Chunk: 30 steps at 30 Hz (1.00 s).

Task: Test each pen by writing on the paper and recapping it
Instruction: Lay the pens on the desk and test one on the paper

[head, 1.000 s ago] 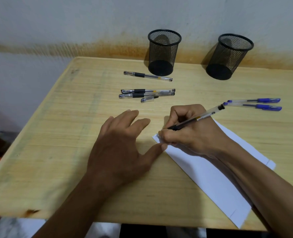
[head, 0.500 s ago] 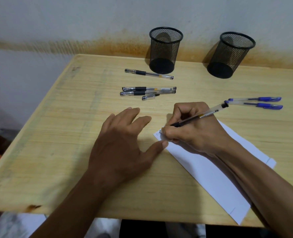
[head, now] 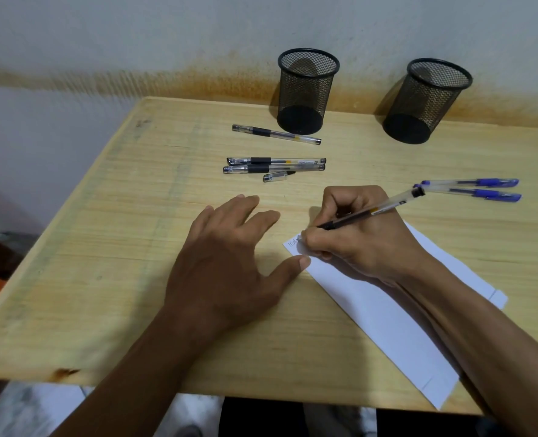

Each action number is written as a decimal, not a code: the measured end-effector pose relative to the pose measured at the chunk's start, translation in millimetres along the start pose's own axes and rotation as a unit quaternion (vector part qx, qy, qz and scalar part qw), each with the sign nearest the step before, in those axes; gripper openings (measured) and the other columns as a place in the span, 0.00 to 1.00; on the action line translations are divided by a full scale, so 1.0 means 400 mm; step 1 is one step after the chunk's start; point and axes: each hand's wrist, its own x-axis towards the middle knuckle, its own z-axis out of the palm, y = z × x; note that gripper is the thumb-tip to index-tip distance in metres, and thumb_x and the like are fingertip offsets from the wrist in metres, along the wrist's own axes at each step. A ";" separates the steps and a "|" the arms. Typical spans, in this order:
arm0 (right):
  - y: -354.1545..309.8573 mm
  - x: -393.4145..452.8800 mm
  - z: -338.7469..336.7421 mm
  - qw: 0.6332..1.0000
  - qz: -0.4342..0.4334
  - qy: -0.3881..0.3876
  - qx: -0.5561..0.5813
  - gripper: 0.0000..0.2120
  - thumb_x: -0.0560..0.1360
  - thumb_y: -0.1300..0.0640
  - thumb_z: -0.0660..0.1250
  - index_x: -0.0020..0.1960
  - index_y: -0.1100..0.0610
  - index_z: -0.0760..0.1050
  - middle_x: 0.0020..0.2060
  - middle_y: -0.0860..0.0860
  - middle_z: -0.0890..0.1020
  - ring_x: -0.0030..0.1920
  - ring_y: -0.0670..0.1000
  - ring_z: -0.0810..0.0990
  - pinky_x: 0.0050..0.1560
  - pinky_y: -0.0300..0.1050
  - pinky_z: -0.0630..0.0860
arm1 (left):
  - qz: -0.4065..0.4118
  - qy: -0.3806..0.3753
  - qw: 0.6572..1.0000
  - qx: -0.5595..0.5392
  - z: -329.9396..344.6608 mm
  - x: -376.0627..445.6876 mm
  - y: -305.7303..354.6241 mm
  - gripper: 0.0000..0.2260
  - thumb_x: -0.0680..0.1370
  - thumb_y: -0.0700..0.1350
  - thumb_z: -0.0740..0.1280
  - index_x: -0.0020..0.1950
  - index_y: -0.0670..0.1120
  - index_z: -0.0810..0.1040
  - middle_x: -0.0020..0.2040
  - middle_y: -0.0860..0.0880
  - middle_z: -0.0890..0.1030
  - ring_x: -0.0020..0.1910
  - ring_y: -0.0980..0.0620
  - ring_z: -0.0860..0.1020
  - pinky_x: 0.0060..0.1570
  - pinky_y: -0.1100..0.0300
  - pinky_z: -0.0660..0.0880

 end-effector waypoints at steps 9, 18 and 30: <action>0.002 -0.005 0.001 1.000 0.006 0.008 0.005 0.09 0.60 0.72 0.72 0.31 0.68 0.71 0.23 0.62 0.77 0.24 0.56 0.74 0.29 0.50 0.72 | 0.006 0.006 1.000 0.009 0.003 -0.001 -0.002 0.32 0.71 0.71 0.60 0.66 0.51 0.77 0.69 0.47 0.75 0.70 0.48 0.71 0.67 0.42 0.67; -0.008 -0.007 0.008 0.999 0.014 0.021 0.038 0.11 0.64 0.80 0.69 0.31 0.73 0.68 0.22 0.63 0.74 0.23 0.56 0.71 0.26 0.51 0.70 | 0.010 0.008 1.000 0.013 0.004 -0.002 -0.005 0.33 0.71 0.71 0.60 0.66 0.51 0.77 0.69 0.46 0.75 0.71 0.48 0.70 0.67 0.42 0.67; -0.023 -0.012 -0.015 0.991 0.065 0.050 0.107 0.06 0.70 0.75 0.69 0.37 0.69 0.74 0.28 0.63 0.81 0.25 0.53 0.77 0.32 0.49 0.77 | 0.024 0.025 0.999 0.027 0.016 -0.016 -0.010 0.32 0.73 0.70 0.60 0.68 0.50 0.76 0.71 0.47 0.74 0.73 0.49 0.68 0.70 0.44 0.65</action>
